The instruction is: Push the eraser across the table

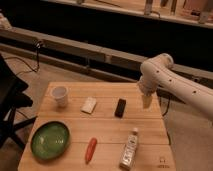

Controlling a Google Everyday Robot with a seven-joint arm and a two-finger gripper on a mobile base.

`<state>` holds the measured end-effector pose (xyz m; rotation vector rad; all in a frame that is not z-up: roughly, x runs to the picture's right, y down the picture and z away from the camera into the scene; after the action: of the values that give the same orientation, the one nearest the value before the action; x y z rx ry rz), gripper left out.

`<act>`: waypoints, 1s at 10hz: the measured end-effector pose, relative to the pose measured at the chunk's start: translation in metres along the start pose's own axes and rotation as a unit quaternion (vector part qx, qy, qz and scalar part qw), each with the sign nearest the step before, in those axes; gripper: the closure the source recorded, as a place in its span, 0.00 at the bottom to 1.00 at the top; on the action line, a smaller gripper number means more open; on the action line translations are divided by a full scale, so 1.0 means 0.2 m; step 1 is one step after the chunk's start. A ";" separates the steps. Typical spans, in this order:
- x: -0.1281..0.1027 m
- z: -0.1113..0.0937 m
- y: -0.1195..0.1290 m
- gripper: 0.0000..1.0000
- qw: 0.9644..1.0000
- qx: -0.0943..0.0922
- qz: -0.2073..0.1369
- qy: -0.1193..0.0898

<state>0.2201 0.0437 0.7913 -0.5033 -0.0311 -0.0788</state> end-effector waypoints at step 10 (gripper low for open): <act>-0.03 0.05 -0.03 0.20 1.000 0.003 -0.012 0.003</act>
<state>0.2140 0.0438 0.8037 -0.4974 -0.0313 -0.1029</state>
